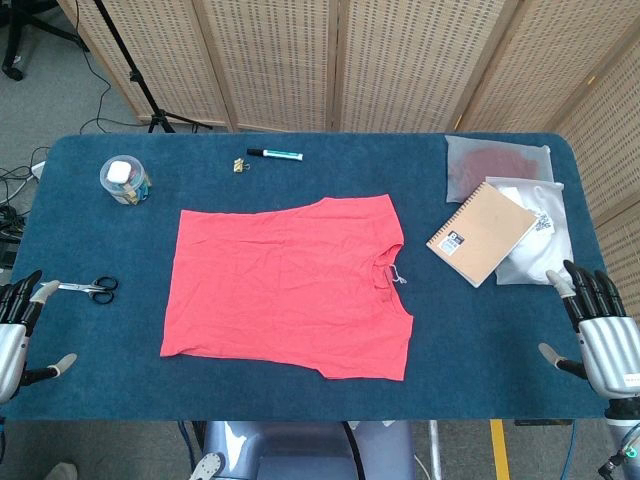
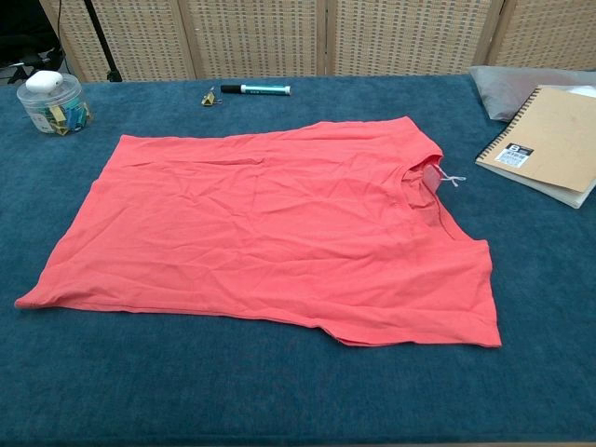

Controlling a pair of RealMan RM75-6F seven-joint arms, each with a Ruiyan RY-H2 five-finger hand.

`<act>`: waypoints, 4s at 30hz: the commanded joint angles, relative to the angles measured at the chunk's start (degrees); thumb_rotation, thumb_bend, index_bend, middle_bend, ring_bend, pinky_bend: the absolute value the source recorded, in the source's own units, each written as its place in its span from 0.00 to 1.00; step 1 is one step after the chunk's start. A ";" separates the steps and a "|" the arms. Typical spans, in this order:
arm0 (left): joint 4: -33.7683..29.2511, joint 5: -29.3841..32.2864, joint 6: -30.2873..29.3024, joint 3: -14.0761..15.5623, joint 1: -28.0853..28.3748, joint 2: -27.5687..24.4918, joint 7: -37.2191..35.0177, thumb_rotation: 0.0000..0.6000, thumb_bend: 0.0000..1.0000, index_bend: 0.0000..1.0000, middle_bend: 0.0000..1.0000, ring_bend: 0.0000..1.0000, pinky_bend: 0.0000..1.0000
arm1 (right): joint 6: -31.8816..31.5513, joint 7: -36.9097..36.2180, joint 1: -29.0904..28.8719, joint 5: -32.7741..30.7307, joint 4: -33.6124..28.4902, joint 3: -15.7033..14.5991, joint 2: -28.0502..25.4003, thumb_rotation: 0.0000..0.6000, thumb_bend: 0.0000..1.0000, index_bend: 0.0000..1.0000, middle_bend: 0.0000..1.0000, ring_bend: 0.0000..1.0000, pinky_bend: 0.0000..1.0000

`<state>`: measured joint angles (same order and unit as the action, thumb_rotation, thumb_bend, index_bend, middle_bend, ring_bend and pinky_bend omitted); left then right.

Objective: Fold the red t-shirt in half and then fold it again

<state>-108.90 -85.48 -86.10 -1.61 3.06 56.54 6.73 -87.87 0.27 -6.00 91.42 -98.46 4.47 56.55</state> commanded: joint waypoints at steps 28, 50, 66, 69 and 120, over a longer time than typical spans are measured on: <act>-0.71 3.30 2.36 -0.44 0.96 0.48 1.68 1.00 0.00 0.00 0.00 0.00 0.00 | 25.11 1.67 -14.28 17.35 -1.09 -8.01 6.22 1.00 0.00 0.29 0.00 0.00 0.00; 0.04 4.83 3.97 -0.54 1.59 0.50 0.62 1.00 0.00 0.00 0.00 0.00 0.00 | 34.00 32.65 -16.49 -3.95 -2.23 -2.43 23.76 1.00 0.00 0.35 0.00 0.00 0.00; 0.18 5.17 4.14 -0.57 1.64 0.23 -0.30 1.00 0.00 0.00 0.00 0.00 0.00 | 32.50 40.94 -17.37 -8.00 0.43 -3.74 27.34 1.00 0.00 0.36 0.00 0.00 0.00; 0.19 5.22 4.17 -0.59 1.67 0.23 -0.32 1.00 0.00 0.00 0.00 0.00 0.00 | 32.19 41.36 -17.53 -8.16 0.78 -3.97 27.70 1.00 0.00 0.37 0.00 0.00 0.00; 12.07 -9.06 6.31 4.66 3.68 13.35 -8.54 1.00 0.02 0.20 0.00 0.00 0.00 | 24.98 26.34 -20.19 1.81 9.65 -7.83 30.14 1.00 0.47 0.57 0.05 0.00 0.00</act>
<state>-99.10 -93.85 -80.29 2.66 6.44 67.49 -1.55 -62.66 27.10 -26.13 92.81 -89.12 -3.12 86.80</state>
